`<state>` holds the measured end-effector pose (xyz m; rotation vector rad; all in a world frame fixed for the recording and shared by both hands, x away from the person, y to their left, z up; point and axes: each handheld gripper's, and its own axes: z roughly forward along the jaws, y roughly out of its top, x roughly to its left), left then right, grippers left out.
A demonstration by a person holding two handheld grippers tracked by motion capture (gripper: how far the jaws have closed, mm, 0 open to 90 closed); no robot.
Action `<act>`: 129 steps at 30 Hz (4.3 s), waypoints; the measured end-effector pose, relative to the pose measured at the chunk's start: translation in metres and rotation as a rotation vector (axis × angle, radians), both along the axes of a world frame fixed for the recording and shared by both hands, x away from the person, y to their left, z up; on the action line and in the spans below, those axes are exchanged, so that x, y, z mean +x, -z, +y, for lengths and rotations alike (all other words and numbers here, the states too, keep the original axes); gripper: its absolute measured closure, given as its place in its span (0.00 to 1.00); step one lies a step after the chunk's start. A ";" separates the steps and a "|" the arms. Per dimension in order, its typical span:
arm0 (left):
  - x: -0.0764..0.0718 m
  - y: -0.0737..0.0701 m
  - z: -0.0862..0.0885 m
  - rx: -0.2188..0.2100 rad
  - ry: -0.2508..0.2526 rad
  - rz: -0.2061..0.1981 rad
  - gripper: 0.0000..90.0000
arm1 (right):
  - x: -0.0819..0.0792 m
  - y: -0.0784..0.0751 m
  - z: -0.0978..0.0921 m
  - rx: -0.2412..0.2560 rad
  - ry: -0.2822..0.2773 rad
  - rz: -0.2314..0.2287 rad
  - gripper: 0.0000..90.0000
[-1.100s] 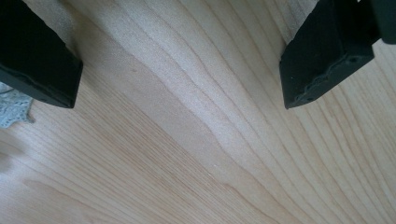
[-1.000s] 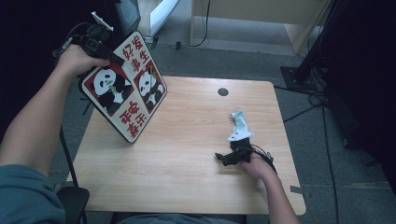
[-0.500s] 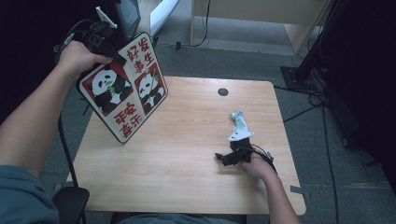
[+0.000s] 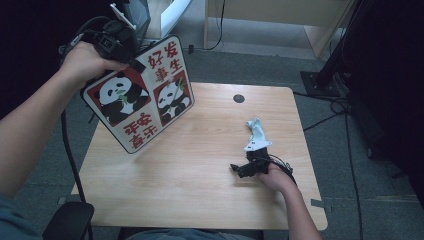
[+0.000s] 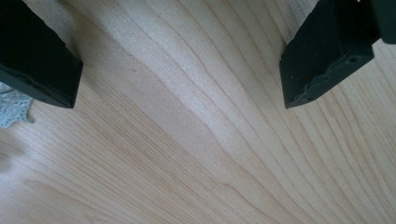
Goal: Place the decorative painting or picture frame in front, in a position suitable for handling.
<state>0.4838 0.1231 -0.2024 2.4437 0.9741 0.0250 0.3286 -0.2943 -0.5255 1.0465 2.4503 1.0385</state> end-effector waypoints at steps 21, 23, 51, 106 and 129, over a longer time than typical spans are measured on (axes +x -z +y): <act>-0.046 0.036 -0.077 -0.023 0.118 0.100 0.91 | 0.000 0.000 0.000 0.001 -0.001 0.000 0.00; -0.047 0.037 -0.079 -0.027 0.118 0.111 0.91 | 0.000 0.000 0.000 0.001 -0.001 0.001 0.00; -0.062 0.042 -0.089 -0.058 0.079 0.113 0.78 | 0.000 0.000 0.000 0.000 -0.004 0.001 0.00; -0.158 0.066 0.031 -0.294 0.024 -0.229 0.46 | 0.002 -0.001 0.000 -0.004 -0.049 0.003 0.02; -0.184 0.100 0.042 -0.341 -0.002 -0.268 0.46 | 0.017 -0.045 -0.021 0.134 0.124 -0.086 0.17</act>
